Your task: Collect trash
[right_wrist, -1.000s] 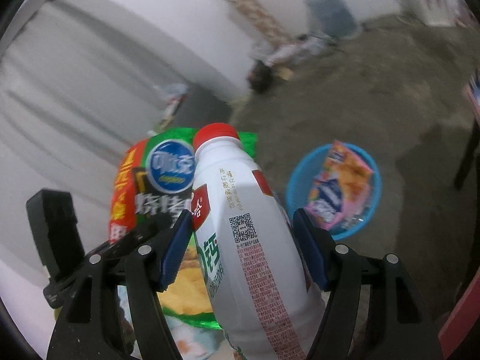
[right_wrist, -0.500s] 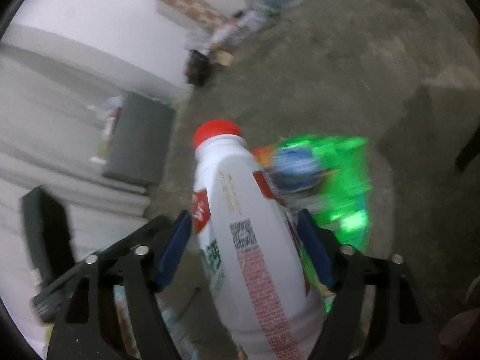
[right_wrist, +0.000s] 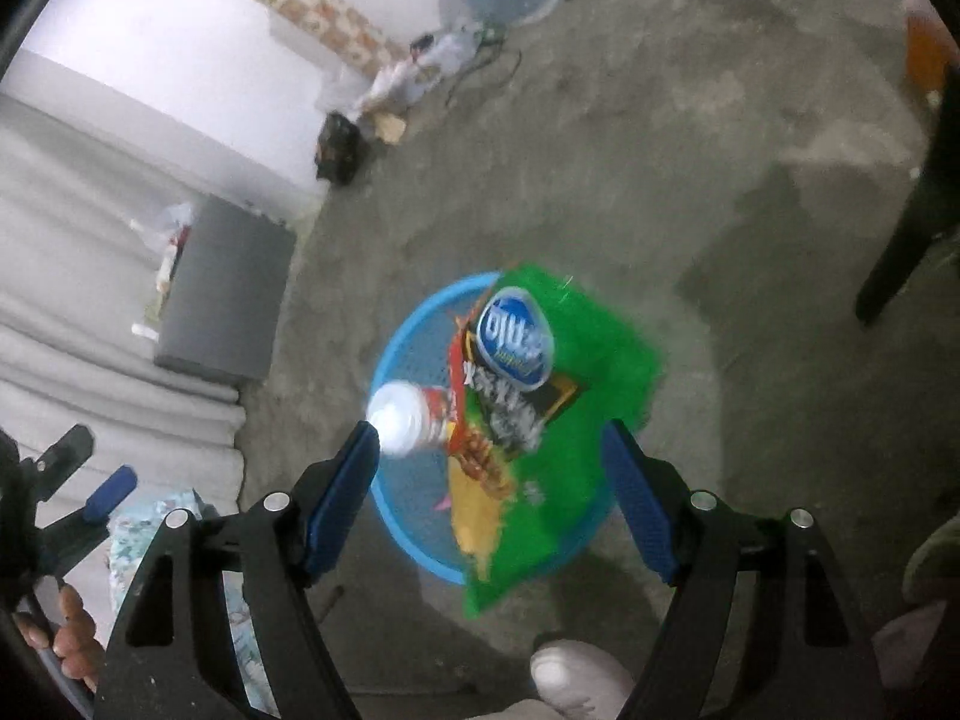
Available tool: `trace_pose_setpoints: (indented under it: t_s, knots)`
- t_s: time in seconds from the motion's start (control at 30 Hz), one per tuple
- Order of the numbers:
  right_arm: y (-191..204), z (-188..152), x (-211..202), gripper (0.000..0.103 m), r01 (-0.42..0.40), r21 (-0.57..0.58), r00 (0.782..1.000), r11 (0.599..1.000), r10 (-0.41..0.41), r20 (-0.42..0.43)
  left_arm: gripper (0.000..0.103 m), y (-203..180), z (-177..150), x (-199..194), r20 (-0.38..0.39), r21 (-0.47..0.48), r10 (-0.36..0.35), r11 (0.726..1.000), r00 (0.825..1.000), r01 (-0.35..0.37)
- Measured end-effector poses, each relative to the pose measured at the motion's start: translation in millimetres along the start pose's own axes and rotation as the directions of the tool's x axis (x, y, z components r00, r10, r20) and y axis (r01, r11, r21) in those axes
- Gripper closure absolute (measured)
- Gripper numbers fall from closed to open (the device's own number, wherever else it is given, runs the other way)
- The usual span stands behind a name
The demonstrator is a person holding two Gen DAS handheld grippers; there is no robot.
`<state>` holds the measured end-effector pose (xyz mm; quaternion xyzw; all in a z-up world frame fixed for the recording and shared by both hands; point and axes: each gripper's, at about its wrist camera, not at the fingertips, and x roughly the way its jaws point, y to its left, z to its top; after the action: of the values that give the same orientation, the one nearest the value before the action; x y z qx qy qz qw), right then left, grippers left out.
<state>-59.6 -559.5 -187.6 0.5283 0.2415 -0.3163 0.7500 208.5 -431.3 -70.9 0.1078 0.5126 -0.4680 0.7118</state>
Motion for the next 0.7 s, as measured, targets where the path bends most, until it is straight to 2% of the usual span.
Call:
trace_pose_setpoints:
  t_s: [0.17, 0.3, 0.37, 0.43, 0.47, 0.5, 0.57, 0.6, 0.67, 0.7]
  knots:
    - [3.7, -5.0, -35.3, 0.03, -0.03, 0.001, 0.998, 1.0, 0.03, 0.06, 0.022, -16.6, -21.8, -66.3, 0.083, 0.068, -0.013, 0.998, 0.996, 0.008]
    - [45.1, -21.4, -63.5, 0.03, -0.045, -0.116, 0.995, 0.992, 0.055, 0.086, 0.013, -25.0, -50.0, -128.6, 0.169, 0.112, -0.025, 0.994, 0.985, 0.006]
    - [70.6, -35.4, -82.6, 0.03, -0.047, -0.204, 0.994, 0.978, 0.067, 0.092, 0.007, -25.6, -70.2, -169.6, 0.241, 0.104, -0.011, 0.994, 0.971, -0.015]
    - [105.0, -58.1, -112.0, 0.026, -0.056, -0.326, 0.99, 0.944, 0.095, 0.104, 0.006, -25.0, -88.9, -202.2, 0.301, 0.079, 0.011, 0.996, 0.954, -0.037]
    - [119.6, -68.8, -124.1, 0.023, -0.063, -0.385, 0.988, 0.921, 0.112, 0.107, 0.006, -22.9, -104.6, -224.9, 0.343, 0.052, 0.035, 0.997, 0.939, -0.056]
    - [141.4, -87.0, -143.1, 0.019, -0.077, -0.471, 0.983, 0.879, 0.145, 0.11, 0.006, -21.8, -114.6, -238.3, 0.365, 0.03, 0.059, 0.997, 0.929, -0.074]
    - [166.4, -107.8, -162.7, 0.013, -0.094, -0.568, 0.976, 0.818, 0.189, 0.11, 0.006, -16.8, -138.6, -265.9, 0.399, -0.045, 0.154, 0.988, 0.904, -0.148]
    - [179.9, -124.6, -175.7, 0.011, -0.101, -0.626, 0.972, 0.773, 0.211, 0.104, 0.006, -12.5, -154.1, -280.2, 0.408, -0.099, 0.223, 0.975, 0.885, -0.2]
    - [199.0, -157.9, -197.5, 0.008, -0.101, -0.722, 0.966, 0.684, 0.242, 0.094, 0.006, -4.1, -180.3, -300.7, 0.424, -0.177, 0.305, 0.951, 0.853, -0.253]
    - [203.6, -170.1, -204.1, 0.008, -0.094, -0.752, 0.965, 0.652, 0.246, 0.093, 0.006, -0.2, -196.5, -311.8, 0.432, -0.213, 0.345, 0.937, 0.833, -0.278]
